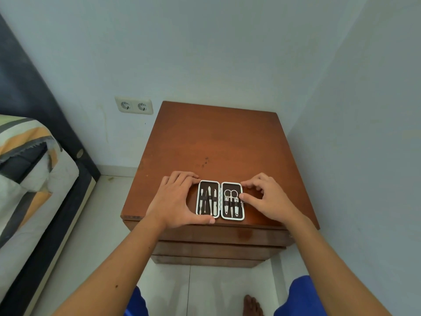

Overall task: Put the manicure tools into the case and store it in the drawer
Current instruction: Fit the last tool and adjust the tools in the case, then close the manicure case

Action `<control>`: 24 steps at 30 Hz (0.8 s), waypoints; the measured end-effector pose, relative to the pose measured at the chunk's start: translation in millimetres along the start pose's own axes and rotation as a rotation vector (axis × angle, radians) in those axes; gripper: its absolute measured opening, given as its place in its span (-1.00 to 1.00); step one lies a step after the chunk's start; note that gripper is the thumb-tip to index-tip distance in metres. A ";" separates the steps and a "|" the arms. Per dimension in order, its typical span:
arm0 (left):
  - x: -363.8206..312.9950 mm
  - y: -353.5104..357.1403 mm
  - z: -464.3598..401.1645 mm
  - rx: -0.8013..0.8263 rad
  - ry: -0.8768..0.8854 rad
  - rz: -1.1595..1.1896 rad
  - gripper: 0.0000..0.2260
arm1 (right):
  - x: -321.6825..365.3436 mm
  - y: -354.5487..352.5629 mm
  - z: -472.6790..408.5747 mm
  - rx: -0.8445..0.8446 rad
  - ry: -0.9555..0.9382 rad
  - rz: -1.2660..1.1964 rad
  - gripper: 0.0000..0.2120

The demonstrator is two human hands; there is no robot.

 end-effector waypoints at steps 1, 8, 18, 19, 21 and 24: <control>0.2 0.1 -0.1 -0.001 0.000 -0.002 0.07 | 1.1 1.0 0.4 -0.002 -0.014 -0.008 -0.71; 2.5 2.5 0.6 -0.002 0.018 -0.007 0.02 | 1.1 0.3 0.9 0.029 -0.003 -0.053 -0.58; 15.6 9.2 -6.0 -0.050 -0.046 0.159 -0.42 | -2.1 8.8 46.5 -0.077 0.000 -0.056 -0.77; 17.2 9.7 -7.2 -0.046 -0.056 0.173 -0.44 | 0.5 14.4 53.2 -0.111 -0.012 -0.042 -0.75; 19.8 10.2 -9.9 -0.045 -0.077 0.195 -0.46 | 7.9 27.1 65.0 -0.166 -0.033 -0.035 -0.73; 21.0 11.9 -11.4 -0.040 -0.082 0.198 -0.50 | 15.5 41.9 75.8 -0.221 -0.034 -0.039 -0.73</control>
Point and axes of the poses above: each hand's wrist, its own z-axis away from the middle knuckle, its own y-axis out of the palm, x = y × z, the point moved 3 cm from there along -z, towards the middle knuckle, and after that the axes turned 5 degrees about -z, right-handed, at the moved point
